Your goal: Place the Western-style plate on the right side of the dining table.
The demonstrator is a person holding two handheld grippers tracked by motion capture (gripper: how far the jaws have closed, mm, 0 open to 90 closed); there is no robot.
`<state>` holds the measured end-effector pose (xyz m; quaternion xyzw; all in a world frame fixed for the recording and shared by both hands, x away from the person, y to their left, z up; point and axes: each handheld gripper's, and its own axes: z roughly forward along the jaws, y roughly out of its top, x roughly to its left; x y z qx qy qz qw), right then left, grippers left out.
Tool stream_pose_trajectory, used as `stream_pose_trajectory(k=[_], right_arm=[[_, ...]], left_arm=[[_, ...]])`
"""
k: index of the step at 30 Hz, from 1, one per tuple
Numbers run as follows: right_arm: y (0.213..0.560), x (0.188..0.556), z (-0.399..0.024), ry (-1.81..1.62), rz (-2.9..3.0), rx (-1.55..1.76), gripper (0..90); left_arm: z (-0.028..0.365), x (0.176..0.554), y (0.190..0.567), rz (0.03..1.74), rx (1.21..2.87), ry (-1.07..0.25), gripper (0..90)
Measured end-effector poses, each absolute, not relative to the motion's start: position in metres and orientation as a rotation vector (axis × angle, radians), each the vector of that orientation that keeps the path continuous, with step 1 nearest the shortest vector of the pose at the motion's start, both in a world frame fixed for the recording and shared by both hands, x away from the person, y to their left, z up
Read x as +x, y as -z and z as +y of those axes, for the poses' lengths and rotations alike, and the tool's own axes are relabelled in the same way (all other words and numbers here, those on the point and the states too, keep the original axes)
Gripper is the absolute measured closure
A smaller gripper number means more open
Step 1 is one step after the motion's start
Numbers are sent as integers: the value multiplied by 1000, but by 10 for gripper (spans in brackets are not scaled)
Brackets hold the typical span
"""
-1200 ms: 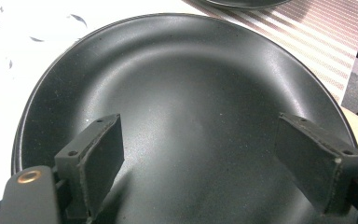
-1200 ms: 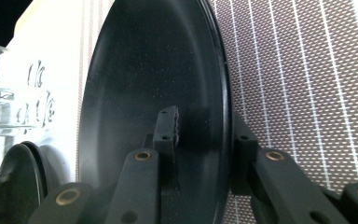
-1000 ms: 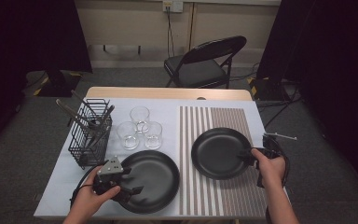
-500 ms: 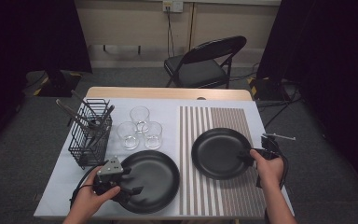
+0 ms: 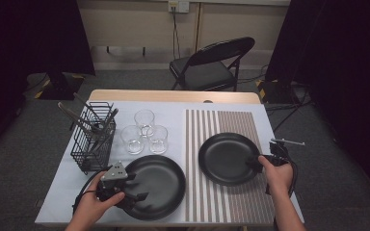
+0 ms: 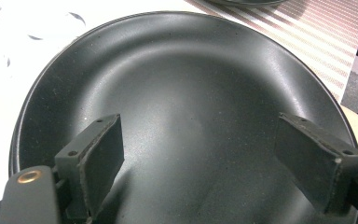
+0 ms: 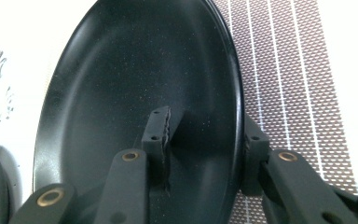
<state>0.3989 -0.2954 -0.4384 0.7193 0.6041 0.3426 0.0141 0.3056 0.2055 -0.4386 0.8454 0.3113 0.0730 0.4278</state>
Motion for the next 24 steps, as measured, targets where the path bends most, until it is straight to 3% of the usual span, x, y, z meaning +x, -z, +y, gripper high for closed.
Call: stream_pose_trajectory(k=[24], right_arm=[[443,400,-294,-1015,1877,2215,604]], left_arm=[[205,306,439,772,2119,-183,160]])
